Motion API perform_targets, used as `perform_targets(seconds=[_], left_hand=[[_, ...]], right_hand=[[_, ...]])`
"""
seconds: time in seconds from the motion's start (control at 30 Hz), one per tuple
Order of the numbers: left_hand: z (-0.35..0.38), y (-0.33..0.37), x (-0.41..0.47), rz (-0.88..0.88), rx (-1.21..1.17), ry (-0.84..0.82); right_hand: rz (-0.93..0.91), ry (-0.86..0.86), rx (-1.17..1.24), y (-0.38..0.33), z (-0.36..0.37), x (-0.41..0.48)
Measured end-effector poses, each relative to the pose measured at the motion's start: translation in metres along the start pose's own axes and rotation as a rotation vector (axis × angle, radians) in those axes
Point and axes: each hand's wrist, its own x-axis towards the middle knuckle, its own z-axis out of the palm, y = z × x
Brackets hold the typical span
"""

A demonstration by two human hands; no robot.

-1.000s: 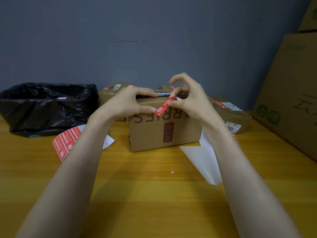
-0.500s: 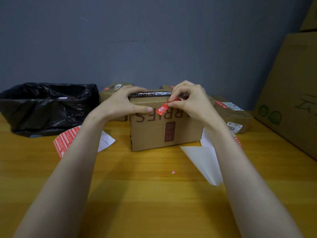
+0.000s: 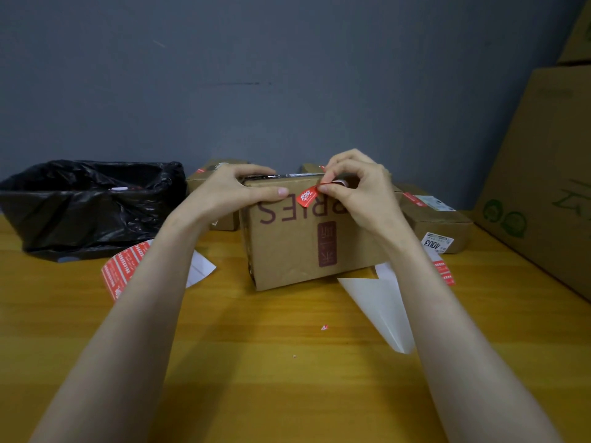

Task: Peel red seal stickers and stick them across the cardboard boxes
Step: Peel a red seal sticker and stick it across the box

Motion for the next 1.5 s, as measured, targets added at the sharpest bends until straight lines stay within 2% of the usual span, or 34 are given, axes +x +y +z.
perform_targets(seconds=[0.27, 0.6, 0.7, 0.97, 1.17, 1.23, 1.37, 1.5], left_hand=[[-0.002, -0.001, -0.001, -0.027, -0.056, 0.029], [-0.002, 0.000, -0.003, -0.042, -0.071, 0.030], [-0.004, 0.000, -0.004, -0.043, -0.067, 0.029], [-0.013, 0.005, -0.006, -0.047, 0.098, -0.129], [-0.016, 0.012, -0.009, -0.088, 0.206, -0.267], [-0.015, 0.016, -0.009, -0.068, 0.283, -0.223], [0.003, 0.028, -0.005, 0.159, 0.203, 0.132], [0.027, 0.042, -0.007, 0.380, 0.199, 0.238]], right_hand=[[0.010, -0.046, 0.182, 0.002, -0.002, -0.001], [0.043, -0.185, 0.187, -0.004, -0.011, -0.001], [0.096, -0.148, 0.321, -0.006, -0.017, -0.002], [0.155, -0.059, 0.341, -0.019, -0.029, 0.001], [0.192, -0.080, 0.270, -0.028, -0.030, 0.002], [0.222, -0.093, 0.288, -0.030, -0.027, 0.003], [0.299, -0.122, 0.369, -0.030, -0.022, 0.004], [0.327, -0.171, 0.405, -0.030, -0.022, 0.005]])
